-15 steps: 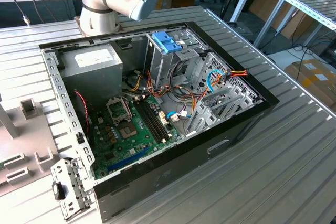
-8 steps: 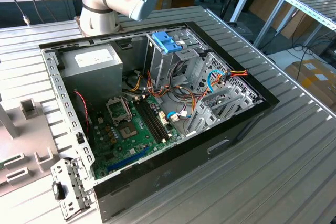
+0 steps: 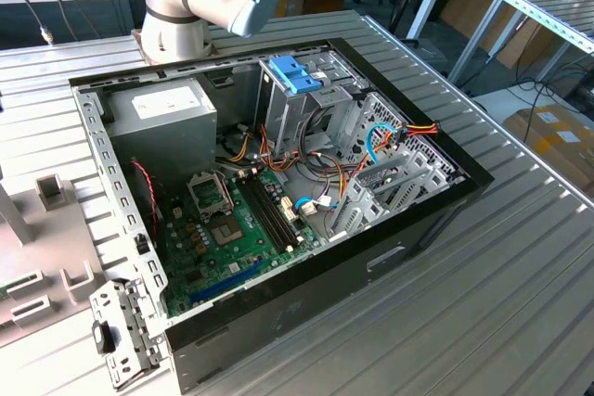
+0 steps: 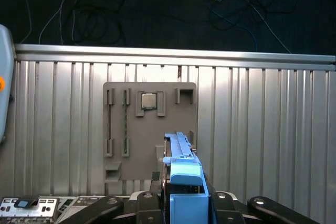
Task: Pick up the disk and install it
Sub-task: 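Pick up the disk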
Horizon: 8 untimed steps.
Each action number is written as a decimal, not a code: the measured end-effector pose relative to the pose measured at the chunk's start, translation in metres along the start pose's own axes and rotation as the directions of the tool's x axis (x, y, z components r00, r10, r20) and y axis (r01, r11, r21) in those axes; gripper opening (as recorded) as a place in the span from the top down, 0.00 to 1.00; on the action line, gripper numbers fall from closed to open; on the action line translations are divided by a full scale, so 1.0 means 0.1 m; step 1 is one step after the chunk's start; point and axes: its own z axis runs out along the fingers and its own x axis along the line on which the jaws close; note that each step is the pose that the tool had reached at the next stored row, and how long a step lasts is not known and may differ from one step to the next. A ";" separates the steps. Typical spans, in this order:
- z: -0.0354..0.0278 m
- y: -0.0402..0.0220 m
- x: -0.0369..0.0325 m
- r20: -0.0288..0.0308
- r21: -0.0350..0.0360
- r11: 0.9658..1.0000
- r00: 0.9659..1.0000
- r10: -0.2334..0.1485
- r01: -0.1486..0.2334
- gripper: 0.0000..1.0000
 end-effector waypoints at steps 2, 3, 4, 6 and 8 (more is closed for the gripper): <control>0.000 -0.004 0.001 0.000 0.000 1.000 1.000 0.000 0.000 0.63; 0.000 -0.006 0.003 0.000 0.000 1.000 1.000 0.000 0.000 0.63; 0.000 -0.008 0.003 0.000 0.000 1.000 1.000 0.000 0.000 0.63; 0.000 -0.011 0.005 0.000 0.000 1.000 1.000 0.000 0.000 0.63; 0.000 -0.014 0.007 0.000 0.000 1.000 1.000 0.000 0.000 0.63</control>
